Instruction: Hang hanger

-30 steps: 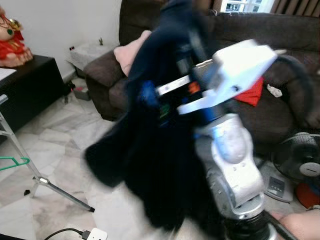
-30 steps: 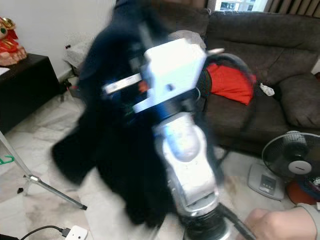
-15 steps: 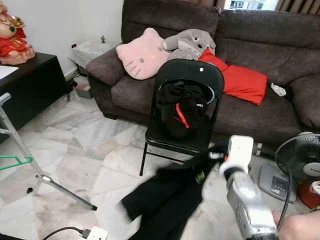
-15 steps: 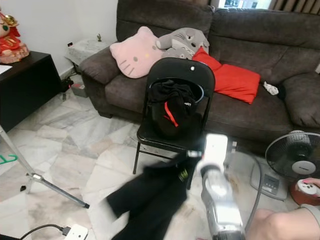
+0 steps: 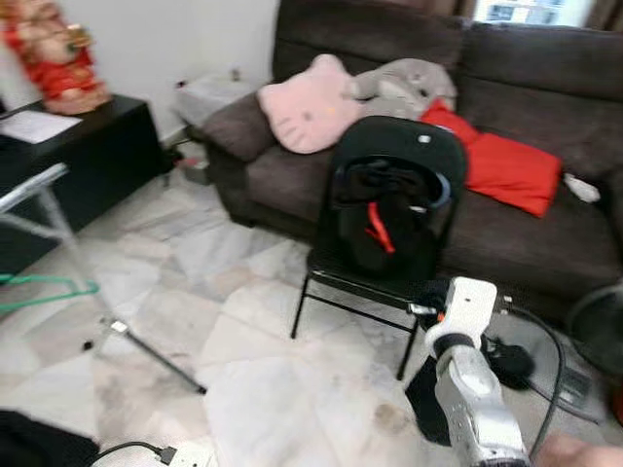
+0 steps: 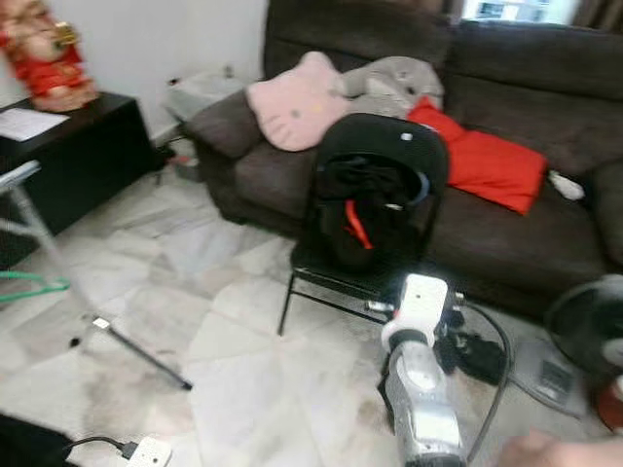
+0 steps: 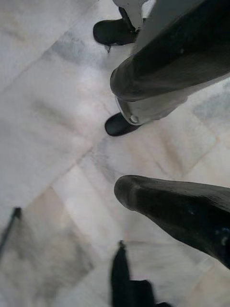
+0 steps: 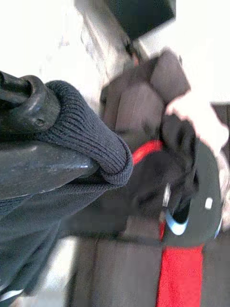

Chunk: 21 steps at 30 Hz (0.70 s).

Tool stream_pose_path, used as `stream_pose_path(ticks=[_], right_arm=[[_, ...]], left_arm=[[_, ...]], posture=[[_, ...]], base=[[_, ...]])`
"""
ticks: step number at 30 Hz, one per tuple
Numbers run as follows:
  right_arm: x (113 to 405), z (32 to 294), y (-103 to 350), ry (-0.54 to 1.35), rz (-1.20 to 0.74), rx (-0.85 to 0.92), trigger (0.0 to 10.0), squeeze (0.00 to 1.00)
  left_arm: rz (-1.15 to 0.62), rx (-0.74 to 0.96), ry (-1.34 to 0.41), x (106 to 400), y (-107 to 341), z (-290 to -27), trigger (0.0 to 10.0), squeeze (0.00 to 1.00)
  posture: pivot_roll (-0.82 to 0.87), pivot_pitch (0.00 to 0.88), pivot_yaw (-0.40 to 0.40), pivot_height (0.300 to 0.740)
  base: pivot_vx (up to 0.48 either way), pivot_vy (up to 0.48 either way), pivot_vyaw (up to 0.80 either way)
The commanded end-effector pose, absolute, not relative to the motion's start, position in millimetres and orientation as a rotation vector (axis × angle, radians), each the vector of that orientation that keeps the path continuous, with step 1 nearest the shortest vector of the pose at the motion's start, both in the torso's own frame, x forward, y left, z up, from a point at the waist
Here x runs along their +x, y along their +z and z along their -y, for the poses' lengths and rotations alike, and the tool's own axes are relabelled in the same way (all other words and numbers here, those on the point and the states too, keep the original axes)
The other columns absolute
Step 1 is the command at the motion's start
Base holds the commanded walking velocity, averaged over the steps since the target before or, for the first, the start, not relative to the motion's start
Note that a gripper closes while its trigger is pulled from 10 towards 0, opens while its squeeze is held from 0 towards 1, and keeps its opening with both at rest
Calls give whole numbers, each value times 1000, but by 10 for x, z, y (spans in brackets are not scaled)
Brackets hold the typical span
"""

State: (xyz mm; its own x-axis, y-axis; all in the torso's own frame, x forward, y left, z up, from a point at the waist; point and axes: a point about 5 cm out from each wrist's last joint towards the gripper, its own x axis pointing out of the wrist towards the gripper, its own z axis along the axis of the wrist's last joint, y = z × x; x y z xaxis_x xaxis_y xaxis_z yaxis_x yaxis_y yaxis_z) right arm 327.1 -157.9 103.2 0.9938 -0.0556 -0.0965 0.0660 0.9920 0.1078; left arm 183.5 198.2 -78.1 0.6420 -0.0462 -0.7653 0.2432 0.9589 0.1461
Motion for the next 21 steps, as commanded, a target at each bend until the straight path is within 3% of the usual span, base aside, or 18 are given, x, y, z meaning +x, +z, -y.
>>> stream_pose_path(ticks=[1,21], right_arm=[[3289,1544,1069,-42,-70,105,10000,0],[3325,1516,1129,-3,-28,126,10000,0]], left_arm=[[-884,249,-168,1795,-804,-1989,10000,0],[-885,239,-155,1813,-799,-1988,10000,0]], posture=[[-86,45,-3,740],[-82,72,-5,740]], base=[[0,0,788],[0,0,789]])
